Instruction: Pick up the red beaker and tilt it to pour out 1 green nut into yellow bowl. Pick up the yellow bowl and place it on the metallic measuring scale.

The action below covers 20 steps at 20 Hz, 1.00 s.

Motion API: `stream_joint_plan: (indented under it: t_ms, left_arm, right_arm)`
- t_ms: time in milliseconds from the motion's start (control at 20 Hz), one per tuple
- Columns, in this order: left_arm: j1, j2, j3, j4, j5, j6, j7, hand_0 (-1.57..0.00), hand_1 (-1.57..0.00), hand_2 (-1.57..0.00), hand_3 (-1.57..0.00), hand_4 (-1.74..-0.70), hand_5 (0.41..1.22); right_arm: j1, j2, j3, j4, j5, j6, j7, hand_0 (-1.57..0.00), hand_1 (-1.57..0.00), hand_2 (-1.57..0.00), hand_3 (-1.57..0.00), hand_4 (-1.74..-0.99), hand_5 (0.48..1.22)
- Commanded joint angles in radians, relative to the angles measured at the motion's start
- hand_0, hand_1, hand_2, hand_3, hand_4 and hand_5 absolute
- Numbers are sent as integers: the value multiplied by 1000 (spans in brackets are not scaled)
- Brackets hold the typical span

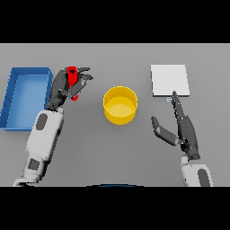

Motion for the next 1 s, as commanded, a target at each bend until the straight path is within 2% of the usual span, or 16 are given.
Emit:
stream_joint_plan:
  t_ms: [0, 150, 250, 500, 700, 800, 950]
  left_arm:
    - [-6, 11, -6, 2, -9, -1, 9, -1556, -1557, -1558, -1553, -1724, 1133]
    - [-33, 52, -12, 21, -21, -17, 20, -1556, -1557, -1558, -1553, -1724, 1139]
    - [-50, 89, -56, 26, -77, -22, 21, -1562, -1562, -1563, -1559, -1730, 1134]
    - [-115, 164, -215, 9, -244, -52, 112, -1568, -1568, -1568, -1567, -1737, 1125]
    - [-178, 206, -337, 0, -361, -90, 161, -1570, -1570, -1570, -1569, -1740, 1139]
    - [-225, 225, -403, 13, -436, -107, 192, -1570, -1570, -1570, -1570, -1740, 1162]
    - [-281, 242, -513, 30, -569, -154, 229, -1571, -1571, -1571, -1570, -1741, 1191]
  right_arm:
    - [1, -6, 0, -1, 7, -2, -9, 1, 1, 1, 1, -1219, 659]
    - [2, -9, -1, 2, 11, -5, -18, 1, 1, 1, 1, -1219, 661]
    - [-2, -13, 3, -10, 21, -6, -3, 1, 1, 1, 1, -1210, 664]
    - [-16, -15, 0, -11, 16, 1, 36, 1, 1, 1, 1, -1186, 660]
    - [3, -14, 8, -19, 14, 9, 16, 1, 1, 1, 1, -1178, 667]
    - [-5, -8, 1, -13, -2, 12, 39, 1, 1, 1, 1, -1181, 669]
    - [-4, -1, 3, -13, -5, 12, 33, 1, 1, 1, 1, -1182, 674]
